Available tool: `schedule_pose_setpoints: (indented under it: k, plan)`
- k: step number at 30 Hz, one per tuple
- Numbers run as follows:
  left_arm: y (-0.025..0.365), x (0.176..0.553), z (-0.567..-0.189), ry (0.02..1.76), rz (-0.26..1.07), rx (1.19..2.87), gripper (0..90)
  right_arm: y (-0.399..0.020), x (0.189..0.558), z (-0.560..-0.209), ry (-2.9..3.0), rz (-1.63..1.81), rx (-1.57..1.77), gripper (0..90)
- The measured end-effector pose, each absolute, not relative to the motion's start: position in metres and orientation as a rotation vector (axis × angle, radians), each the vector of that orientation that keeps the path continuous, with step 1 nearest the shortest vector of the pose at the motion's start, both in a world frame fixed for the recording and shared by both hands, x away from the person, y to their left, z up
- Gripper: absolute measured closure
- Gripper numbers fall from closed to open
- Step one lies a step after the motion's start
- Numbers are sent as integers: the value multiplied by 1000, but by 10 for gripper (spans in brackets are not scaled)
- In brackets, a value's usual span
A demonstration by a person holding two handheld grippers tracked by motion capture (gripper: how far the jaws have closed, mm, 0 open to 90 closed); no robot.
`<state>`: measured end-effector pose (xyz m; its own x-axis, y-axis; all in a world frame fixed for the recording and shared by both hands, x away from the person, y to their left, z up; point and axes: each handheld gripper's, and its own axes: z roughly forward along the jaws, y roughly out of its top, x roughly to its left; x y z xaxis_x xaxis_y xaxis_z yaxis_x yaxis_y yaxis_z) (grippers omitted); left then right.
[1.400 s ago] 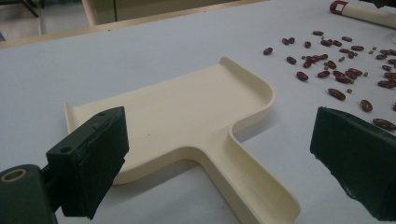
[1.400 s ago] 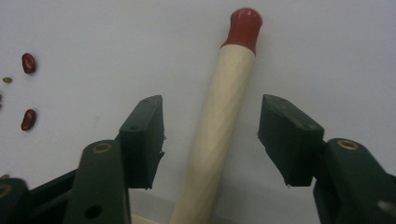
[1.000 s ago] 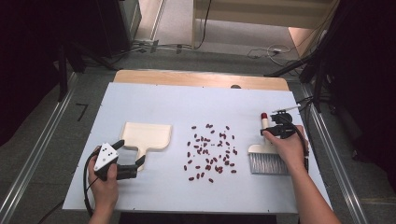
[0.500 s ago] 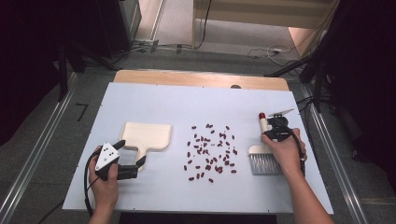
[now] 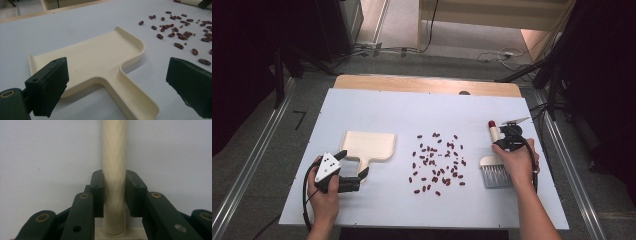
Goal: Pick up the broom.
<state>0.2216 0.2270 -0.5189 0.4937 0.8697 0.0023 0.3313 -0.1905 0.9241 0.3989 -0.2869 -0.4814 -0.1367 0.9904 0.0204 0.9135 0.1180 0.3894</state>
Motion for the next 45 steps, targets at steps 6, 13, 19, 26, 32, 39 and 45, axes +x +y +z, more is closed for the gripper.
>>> schedule_pose_setpoints:
  k: [6, 13, 19, 26, 32, 39, 45]
  plan:
    - [227, 223, -519, 1015, 681, 1764, 48, -297, 393, -484, 2167, 571, 1844, 694]
    - [227, 222, -519, 1016, 683, 1760, 48, -305, 381, -479, 2123, 730, 1806, 694]
    - [227, 222, -519, 1016, 685, 1764, 49, -321, 364, -473, 2051, 982, 1755, 694]
    - [227, 222, -519, 1021, 690, 1763, 48, -337, 337, -466, 1891, 1268, 1617, 694]
    - [229, 221, -518, 1041, 705, 1732, 44, -344, 323, -459, 1805, 1398, 1560, 694]
    - [232, 218, -514, 1038, 694, 1693, 42, -350, 305, -451, 1706, 1534, 1476, 694]
    - [225, 214, -497, 1008, 698, 1653, 31, -348, 294, -440, 1671, 1602, 1394, 694]
